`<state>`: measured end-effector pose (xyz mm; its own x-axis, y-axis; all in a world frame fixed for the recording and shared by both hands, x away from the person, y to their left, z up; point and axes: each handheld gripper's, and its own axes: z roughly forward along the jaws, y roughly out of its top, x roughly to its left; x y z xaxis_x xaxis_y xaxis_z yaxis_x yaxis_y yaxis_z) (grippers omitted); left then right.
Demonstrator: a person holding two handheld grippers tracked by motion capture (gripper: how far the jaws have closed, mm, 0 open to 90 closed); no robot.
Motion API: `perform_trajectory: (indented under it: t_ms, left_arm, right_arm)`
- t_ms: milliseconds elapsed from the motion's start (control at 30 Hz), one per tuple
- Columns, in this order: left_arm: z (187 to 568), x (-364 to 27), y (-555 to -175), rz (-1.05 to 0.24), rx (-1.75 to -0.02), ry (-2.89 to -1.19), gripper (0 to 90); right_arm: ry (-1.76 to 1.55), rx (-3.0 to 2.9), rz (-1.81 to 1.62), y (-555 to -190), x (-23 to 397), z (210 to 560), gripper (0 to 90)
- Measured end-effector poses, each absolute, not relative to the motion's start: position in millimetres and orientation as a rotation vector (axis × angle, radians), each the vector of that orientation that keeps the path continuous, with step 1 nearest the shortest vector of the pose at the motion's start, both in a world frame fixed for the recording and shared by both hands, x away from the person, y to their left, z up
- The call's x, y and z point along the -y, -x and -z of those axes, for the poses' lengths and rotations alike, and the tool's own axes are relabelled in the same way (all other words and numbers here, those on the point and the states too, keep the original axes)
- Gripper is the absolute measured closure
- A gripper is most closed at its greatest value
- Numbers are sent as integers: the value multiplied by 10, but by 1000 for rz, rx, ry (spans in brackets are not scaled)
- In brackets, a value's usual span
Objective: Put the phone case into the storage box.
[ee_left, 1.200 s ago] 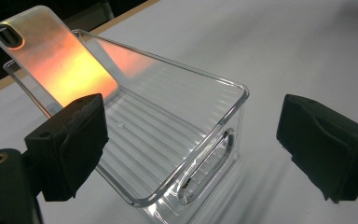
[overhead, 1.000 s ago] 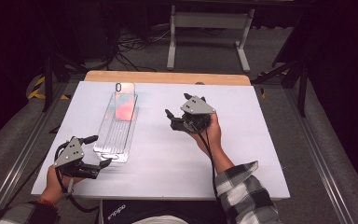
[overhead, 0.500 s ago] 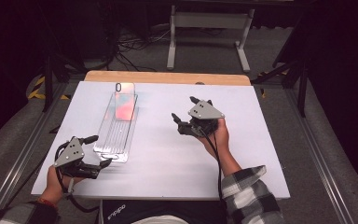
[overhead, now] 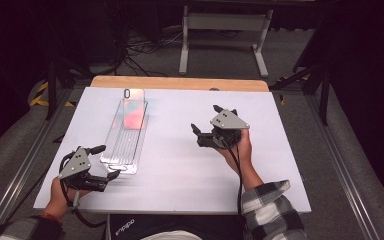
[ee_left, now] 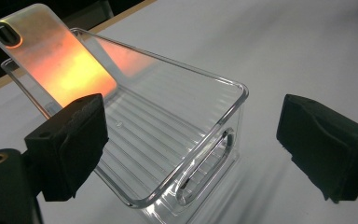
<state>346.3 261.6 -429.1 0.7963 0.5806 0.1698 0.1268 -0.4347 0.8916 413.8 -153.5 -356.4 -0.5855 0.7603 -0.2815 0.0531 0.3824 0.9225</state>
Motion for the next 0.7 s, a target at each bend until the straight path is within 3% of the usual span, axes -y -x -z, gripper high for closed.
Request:
perform_trajectory:
  t_ms: [700]
  left_arm:
    - [4290, -2624, -3447, -566, -525, -1978, 93]
  right_arm:
    - [-669, -1930, -1262, -3991, 1655, 3601, 53]
